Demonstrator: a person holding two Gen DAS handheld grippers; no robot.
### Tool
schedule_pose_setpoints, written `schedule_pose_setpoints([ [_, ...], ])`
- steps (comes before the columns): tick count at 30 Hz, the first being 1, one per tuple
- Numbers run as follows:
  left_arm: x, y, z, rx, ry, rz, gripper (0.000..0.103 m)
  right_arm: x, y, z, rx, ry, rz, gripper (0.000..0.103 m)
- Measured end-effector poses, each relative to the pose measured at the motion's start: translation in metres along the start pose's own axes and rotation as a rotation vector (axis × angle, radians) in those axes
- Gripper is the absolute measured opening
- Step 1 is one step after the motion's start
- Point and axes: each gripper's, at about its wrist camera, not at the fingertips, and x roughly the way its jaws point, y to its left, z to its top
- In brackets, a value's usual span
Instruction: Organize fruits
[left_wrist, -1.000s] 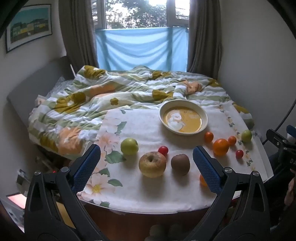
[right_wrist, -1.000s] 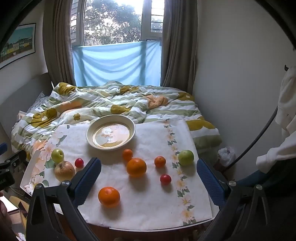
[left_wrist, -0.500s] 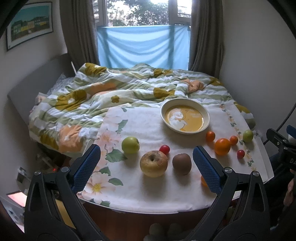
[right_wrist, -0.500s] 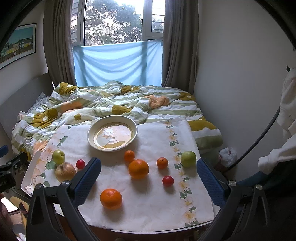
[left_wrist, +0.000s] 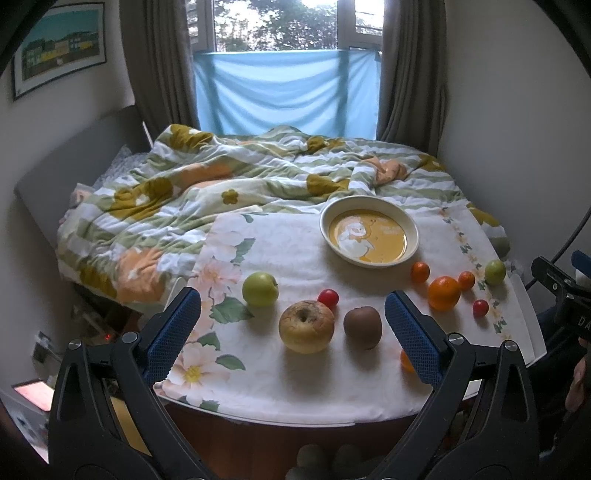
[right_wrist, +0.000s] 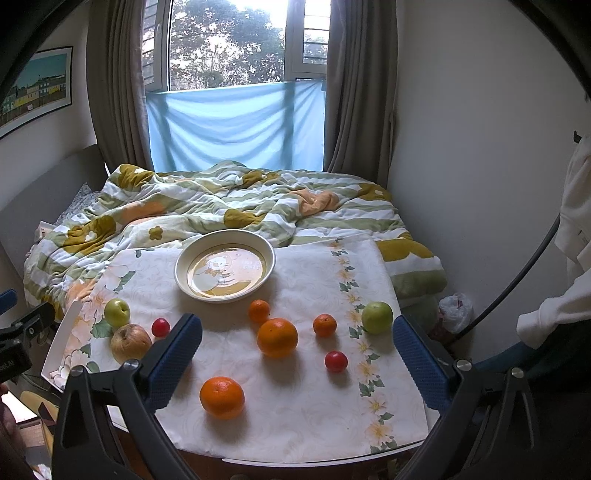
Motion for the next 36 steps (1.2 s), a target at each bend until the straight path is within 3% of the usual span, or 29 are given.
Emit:
schedule_pose_setpoints([
  [36, -0.003, 0.005, 0.003, -0.004, -0.002, 0.002, 0.103, 0.006, 0.012, 0.006, 0.001, -0.001, 0.017, 0.103],
])
